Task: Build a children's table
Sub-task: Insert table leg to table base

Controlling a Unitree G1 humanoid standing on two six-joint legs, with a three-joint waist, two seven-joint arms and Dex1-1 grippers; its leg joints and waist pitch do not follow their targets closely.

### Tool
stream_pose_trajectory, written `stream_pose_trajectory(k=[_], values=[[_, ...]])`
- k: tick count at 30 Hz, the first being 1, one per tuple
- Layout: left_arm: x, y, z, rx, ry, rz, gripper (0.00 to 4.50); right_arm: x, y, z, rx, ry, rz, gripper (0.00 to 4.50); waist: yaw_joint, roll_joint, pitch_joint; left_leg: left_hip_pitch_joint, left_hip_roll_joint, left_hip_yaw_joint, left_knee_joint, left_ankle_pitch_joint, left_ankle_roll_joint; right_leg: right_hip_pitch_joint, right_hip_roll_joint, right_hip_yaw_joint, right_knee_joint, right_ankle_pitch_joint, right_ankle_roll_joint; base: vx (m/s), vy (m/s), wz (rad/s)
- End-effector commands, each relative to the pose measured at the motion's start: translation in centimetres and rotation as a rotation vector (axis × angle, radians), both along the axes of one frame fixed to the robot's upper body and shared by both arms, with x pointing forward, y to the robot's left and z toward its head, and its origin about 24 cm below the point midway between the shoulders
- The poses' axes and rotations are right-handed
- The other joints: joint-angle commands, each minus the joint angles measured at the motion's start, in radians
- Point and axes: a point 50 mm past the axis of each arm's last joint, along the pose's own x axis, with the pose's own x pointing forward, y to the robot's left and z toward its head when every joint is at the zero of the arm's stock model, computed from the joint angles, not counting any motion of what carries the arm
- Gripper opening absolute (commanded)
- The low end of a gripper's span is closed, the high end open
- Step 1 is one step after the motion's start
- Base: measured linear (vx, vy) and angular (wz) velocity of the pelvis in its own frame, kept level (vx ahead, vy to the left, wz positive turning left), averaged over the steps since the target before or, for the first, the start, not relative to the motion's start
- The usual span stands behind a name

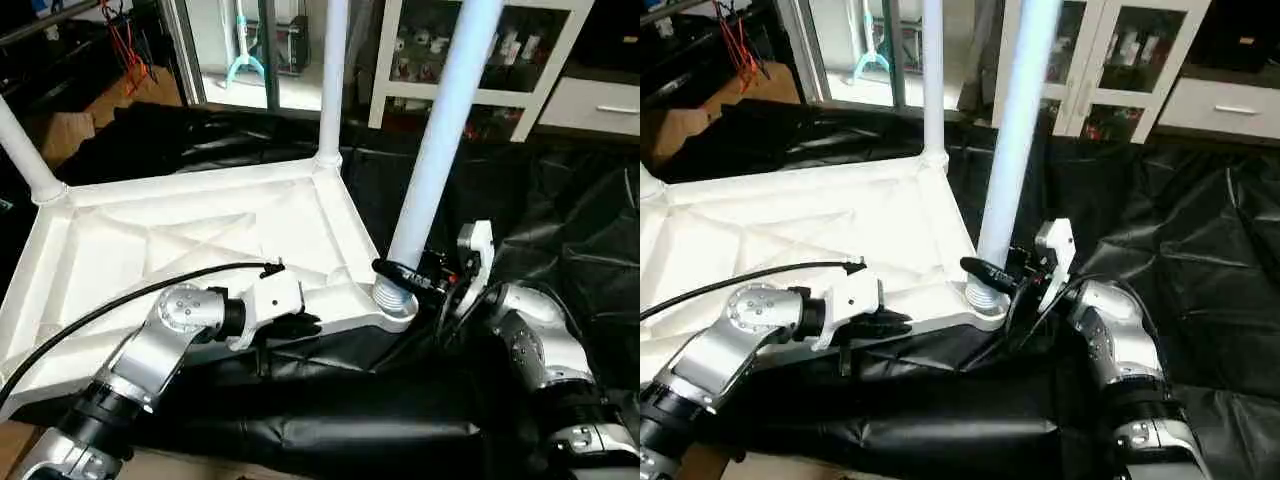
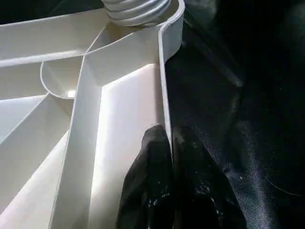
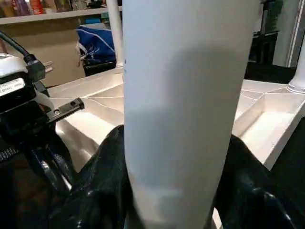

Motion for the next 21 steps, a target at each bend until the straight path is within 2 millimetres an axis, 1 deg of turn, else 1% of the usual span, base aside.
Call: stream_pose_trajectory(k=[1,4,5,8,10,11,13,14,16,18,19,21], values=[[0.0,0.0,0.0,0.028,0.000,-0.030,0.00,-0.3,-0.5,-0.7,-0.030,0.032,-0.007,1.88,-0.008,0.005,-0.058,0.019,0.065,-0.035,-0.060,0.021,0.110,0.054,-0.077,0.045,-0.052,0.190,-0.282,0.000,0.000,0.00],[0.0,0.0,-0.1,0.031,0.001,-0.029,0.00,-0.5,-0.9,-0.9,-0.027,0.045,-0.011,1.88,-0.010,0.005,-0.059,0.019,0.065,-0.035,-0.061,0.012,0.103,0.055,-0.078,0.045,-0.053,0.179,-0.285,0.000,0.000,0.00],[0.1,0.0,0.0,0.031,0.001,-0.027,0.00,-0.6,-1.0,-1.0,-0.025,0.050,-0.009,1.88,-0.010,0.003,-0.059,0.019,0.064,-0.035,-0.060,0.015,0.105,0.055,-0.078,0.046,-0.053,0.184,-0.287,0.000,0.000,0.00],[0.1,0.1,0.0,0.032,0.000,-0.025,0.00,-0.8,-1.3,-1.0,-0.021,0.061,-0.008,1.88,-0.009,0.004,-0.059,0.018,0.064,-0.035,-0.059,0.024,0.112,0.055,-0.077,0.045,-0.051,0.194,-0.288,0.000,0.000,0.00],[0.1,0.2,0.0,0.034,0.002,-0.024,0.00,-0.9,-1.8,-1.1,-0.028,0.064,-0.024,1.88,-0.005,0.004,-0.060,0.019,0.065,-0.034,-0.058,0.031,0.118,0.054,-0.078,0.045,-0.050,0.203,-0.286,0.000,0.000,0.00],[0.1,0.3,0.0,0.035,0.003,-0.024,0.00,-0.9,-1.9,-1.2,-0.032,0.063,-0.035,1.88,-0.004,0.008,-0.060,0.019,0.065,-0.035,-0.057,0.033,0.117,0.053,-0.078,0.045,-0.049,0.205,-0.286,0.000,0.000,0.00],[0.1,0.3,0.0,0.035,0.004,-0.025,0.00,-0.8,-1.8,-1.4,-0.030,0.065,-0.051,1.88,-0.005,0.005,-0.061,0.019,0.065,-0.035,-0.057,0.040,0.118,0.054,-0.078,0.045,-0.048,0.218,-0.288,0.000,0.000,0.00],[0.1,0.3,0.0,0.035,0.004,-0.025,0.00,-0.8,-1.8,-1.4,-0.030,0.065,-0.052,1.88,-0.005,0.006,-0.061,0.019,0.065,-0.035,-0.057,0.041,0.119,0.053,-0.078,0.045,-0.048,0.219,-0.289,0.000,0.000,0.00],[0.0,0.2,0.0,0.034,0.006,-0.027,0.00,-0.7,-1.5,-1.8,-0.016,0.075,-0.072,1.88,-0.005,0.007,-0.061,0.019,0.065,-0.034,-0.057,0.033,0.118,0.053,-0.078,0.045,-0.050,0.213,-0.291,0.000,0.000,0.00],[0.1,0.2,0.0,0.034,0.005,-0.027,0.00,-0.7,-1.2,-2.0,-0.015,0.079,-0.078,1.88,-0.006,0.007,-0.059,0.018,0.065,-0.035,-0.059,0.017,0.112,0.053,-0.079,0.045,-0.052,0.189,-0.291,0.000,0.000,0.00],[0.1,0.2,0.0,0.035,0.005,-0.027,0.00,-0.9,-1.0,-2.4,-0.018,0.081,-0.080,1.88,-0.007,0.006,-0.057,0.017,0.065,-0.035,-0.061,0.000,0.103,0.054,-0.080,0.046,-0.055,0.162,-0.287,0.000,0.000,0.00],[0.1,0.2,0.0,0.035,0.005,-0.027,0.00,-1.0,-0.9,-2.5,-0.022,0.081,-0.079,1.88,-0.008,0.006,-0.057,0.018,0.065,-0.035,-0.061,-0.009,0.097,0.054,-0.080,0.046,-0.056,0.148,-0.284,0.000,0.000,0.00]])
